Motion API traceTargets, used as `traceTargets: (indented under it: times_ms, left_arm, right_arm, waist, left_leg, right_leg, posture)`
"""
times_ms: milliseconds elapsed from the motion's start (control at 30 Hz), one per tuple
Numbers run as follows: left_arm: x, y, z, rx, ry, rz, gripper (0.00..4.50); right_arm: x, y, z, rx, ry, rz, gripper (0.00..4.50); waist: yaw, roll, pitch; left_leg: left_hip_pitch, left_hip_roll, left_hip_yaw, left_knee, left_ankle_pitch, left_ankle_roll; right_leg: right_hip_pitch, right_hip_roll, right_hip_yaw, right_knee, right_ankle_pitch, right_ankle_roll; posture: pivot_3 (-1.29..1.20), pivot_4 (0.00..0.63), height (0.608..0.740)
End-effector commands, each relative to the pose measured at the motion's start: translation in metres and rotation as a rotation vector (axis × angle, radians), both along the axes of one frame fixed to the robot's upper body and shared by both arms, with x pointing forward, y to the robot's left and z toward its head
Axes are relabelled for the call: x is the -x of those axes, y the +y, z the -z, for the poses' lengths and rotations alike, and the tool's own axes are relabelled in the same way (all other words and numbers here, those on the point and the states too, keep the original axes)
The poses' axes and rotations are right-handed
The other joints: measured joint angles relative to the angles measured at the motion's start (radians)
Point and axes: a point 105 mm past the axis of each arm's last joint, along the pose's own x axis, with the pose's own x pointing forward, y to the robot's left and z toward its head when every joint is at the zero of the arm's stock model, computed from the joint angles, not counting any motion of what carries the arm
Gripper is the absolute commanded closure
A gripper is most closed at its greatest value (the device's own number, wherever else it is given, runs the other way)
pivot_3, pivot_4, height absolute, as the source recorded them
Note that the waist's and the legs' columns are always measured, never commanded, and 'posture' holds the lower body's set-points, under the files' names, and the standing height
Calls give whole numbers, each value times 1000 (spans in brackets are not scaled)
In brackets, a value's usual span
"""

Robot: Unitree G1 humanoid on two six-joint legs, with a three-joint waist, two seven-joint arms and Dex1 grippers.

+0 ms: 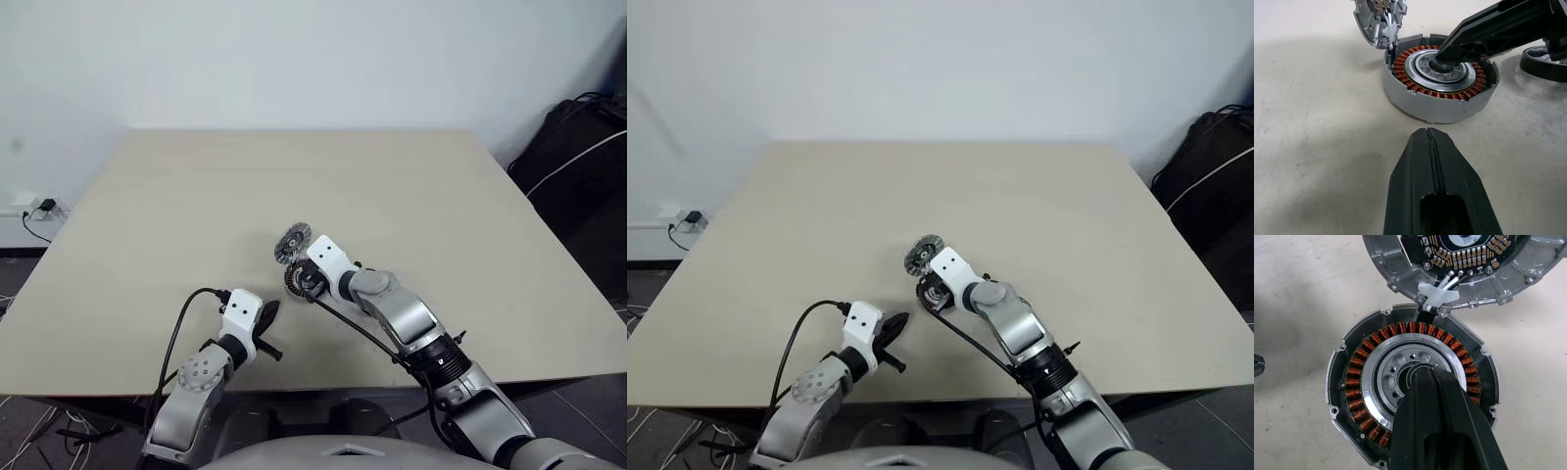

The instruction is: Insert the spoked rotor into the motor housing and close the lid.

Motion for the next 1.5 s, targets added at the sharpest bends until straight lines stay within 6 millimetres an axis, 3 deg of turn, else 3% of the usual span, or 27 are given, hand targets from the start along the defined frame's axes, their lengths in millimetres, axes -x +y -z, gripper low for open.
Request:
traceTargets:
  times_ms: [33, 600, 767, 1000, 1200, 1500]
  left_arm:
    - [-5, -6, -15, 23, -66, 14, 4500]
    - [-4, -6, -13, 20, -61, 9, 4500]
    - [-3, -6, -12, 18, -57, 7, 4500]
    - [-3, -6, -10, 20, -53, 10, 4500]
    - [-4, -6, -10, 19, -52, 16, 4500]
    - [-5, -5, -10, 17, -52, 18, 4500]
  right_arm:
    - [-9, 4, -15, -10, -58, -10, 4449]
    - [8, 20, -7, -3, -2, -118, 4449]
    - [6, 28, -17, -62, -40, -128, 4449]
    - [-14, 11, -30, -61, -121, -15, 4449]
    - [-18, -5, -19, 34, -120, 29, 4449]
    - [-13, -8, -8, 60, -78, 18, 4449]
  waist:
    - [0, 0, 0]
    - [-2, 0, 0]
    - [-2, 0, 0]
    - [-1, 0, 0]
    - [-3, 0, 0]
    - [-4, 0, 0]
  left_leg:
    - [0, 0, 0, 0, 0, 0]
    - [0, 0, 0, 1, 0, 0]
    - [0, 0, 0, 1, 0, 0]
    - [0, 0, 0, 2, 0, 0]
    - [0, 0, 0, 2, 0, 0]
    - [0, 0, 0, 2, 0, 0]
  right_leg:
    - [0, 0, 0, 0, 0, 0]
    - [0, 0, 0, 0, 0, 0]
    - [0, 0, 0, 0, 0, 0]
    - [0, 0, 0, 0, 0, 0]
    - [0, 0, 0, 1, 0, -1]
    - [0, 0, 0, 1, 0, 0]
  posture:
    - [0, 0, 740]
    - [0, 0, 740]
    - [0, 0, 740]
    - [0, 0, 740]
    - [0, 0, 740]
    - [0, 0, 740]
